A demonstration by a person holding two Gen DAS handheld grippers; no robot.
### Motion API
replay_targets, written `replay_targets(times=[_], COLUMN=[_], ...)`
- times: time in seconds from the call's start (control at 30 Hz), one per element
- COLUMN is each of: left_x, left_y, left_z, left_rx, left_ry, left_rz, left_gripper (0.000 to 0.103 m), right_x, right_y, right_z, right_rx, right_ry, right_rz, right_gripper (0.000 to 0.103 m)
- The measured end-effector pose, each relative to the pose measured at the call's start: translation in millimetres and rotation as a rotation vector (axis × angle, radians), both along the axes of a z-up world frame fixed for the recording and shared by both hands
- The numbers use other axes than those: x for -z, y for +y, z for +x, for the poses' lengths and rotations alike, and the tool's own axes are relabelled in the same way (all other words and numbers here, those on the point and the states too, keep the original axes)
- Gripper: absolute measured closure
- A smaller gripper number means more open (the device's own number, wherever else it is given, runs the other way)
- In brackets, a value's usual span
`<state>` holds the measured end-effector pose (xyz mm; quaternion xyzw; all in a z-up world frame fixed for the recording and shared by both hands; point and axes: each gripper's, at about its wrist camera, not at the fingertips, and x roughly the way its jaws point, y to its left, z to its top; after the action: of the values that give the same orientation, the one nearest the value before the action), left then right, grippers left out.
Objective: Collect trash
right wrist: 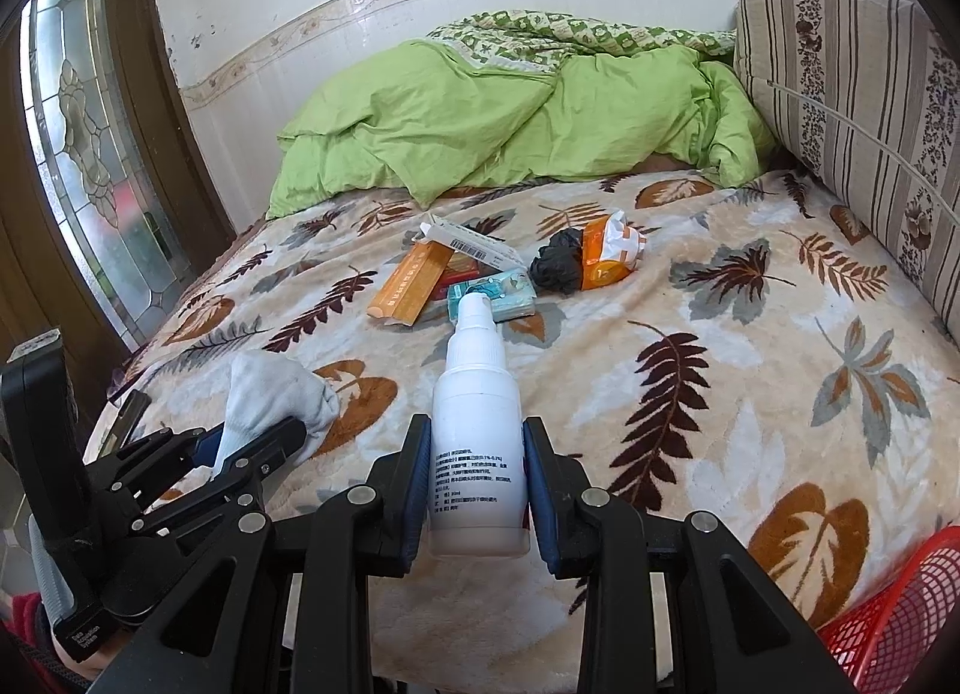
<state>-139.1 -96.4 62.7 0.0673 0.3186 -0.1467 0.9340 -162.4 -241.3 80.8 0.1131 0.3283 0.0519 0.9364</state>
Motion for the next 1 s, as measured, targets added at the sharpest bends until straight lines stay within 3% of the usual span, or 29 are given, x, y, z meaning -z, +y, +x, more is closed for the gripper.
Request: replay_targets(times=[0.2, 0.5, 0.73, 1.0], left_x=[-4, -26, -48, -45], left_y=[-1, -40, -115, -218], left_z=[-4, -42, -74, -115], left_rx=[0.065, 0.324, 0.547, 0.785], left_ry=[0.011, 0.037, 0.1, 0.248], left_rz=[-0.03, -0.094, -0.142, -0.167], left_gripper=[0.078, 0.079, 0.079, 0.078], right_x=[-4, -13, -5, 7], right_y=[-20, -91, -173, -241], right_z=[-18, -98, -165, -224], right_rx=[0.032, 0.193, 0.413, 0.617], right_ry=[0.015, 0.016, 0.041, 0.048], right_rz=[0.091, 0.139, 0.179, 0.224], right_gripper=[0.071, 0.071, 0.071, 0.071])
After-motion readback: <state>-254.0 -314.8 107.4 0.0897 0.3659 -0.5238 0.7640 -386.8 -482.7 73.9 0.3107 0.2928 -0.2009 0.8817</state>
